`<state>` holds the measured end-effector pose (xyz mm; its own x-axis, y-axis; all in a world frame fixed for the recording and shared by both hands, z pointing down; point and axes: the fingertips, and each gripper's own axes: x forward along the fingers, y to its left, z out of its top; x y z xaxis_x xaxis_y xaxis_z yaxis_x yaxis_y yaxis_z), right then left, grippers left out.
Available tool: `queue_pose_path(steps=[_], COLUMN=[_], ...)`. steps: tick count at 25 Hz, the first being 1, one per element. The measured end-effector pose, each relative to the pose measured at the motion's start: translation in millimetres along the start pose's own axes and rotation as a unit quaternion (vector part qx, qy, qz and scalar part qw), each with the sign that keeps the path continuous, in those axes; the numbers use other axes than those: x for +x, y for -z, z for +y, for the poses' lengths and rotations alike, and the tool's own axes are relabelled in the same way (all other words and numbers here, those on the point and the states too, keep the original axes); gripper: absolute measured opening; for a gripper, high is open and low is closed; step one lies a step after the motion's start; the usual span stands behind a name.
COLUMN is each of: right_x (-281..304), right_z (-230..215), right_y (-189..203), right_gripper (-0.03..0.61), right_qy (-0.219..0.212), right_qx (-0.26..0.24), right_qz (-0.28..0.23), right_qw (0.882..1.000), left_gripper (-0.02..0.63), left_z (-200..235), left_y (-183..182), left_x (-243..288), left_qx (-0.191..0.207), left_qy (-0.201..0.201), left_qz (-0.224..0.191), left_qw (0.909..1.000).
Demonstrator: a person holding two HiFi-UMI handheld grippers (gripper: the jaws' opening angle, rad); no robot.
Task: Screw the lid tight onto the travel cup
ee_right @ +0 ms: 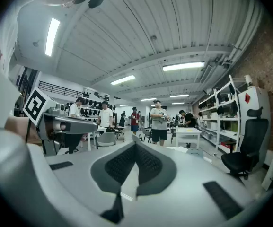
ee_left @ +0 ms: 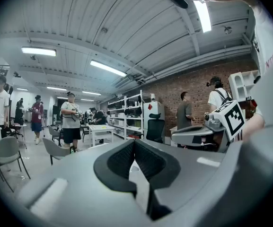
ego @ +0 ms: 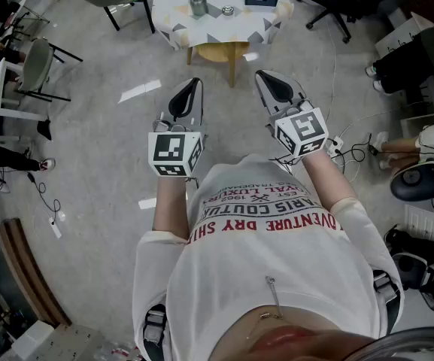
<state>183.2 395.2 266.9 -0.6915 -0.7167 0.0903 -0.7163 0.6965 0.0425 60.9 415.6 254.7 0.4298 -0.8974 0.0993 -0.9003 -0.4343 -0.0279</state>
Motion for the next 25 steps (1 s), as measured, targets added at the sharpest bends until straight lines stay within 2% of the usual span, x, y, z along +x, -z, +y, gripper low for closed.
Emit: queue_pose_path(steps=[14, 18, 21, 22, 24, 25], right_x=[7.8, 11.9, 22.3, 27.4, 36.5, 40.1], right_z=[-1.0, 4.1, 11.0, 12.0, 10.9, 9.3], right_y=[1.5, 7.9, 21.3, 26.3, 36.2, 40.8], right_gripper=[0.009, 0.011, 0.011, 0.032, 0.161, 0.176], right_qy=[0.009, 0.017, 0.013, 0.01, 0.007, 0.006], right_qx=[0.017, 0.04, 0.039, 0.036, 0.037, 0.04], right_qz=[-0.001, 0.0, 0.019, 0.028, 0.045, 0.054], right_qw=[1.0, 0.999, 0.999, 0.999, 0.998, 0.998], left_gripper=[0.012, 0.012, 0.016, 0.036, 0.208, 0.216], left_z=[9.3, 16.3, 26.8, 30.9, 35.6, 37.8], left_y=[7.1, 19.3, 32.5, 37.2, 46.9, 51.2], left_x=[4.4, -1.2, -6.2, -6.2, -4.9, -4.5], left_qx=[-0.012, -0.03, -0.046, -0.048, -0.05, -0.051], left_qy=[0.008, 0.019, 0.023, 0.023, 0.029, 0.029], left_qz=[0.002, 0.0, -0.001, 0.002, 0.012, 0.018], left_qw=[0.9999, 0.9994, 0.9987, 0.9986, 0.9982, 0.9981])
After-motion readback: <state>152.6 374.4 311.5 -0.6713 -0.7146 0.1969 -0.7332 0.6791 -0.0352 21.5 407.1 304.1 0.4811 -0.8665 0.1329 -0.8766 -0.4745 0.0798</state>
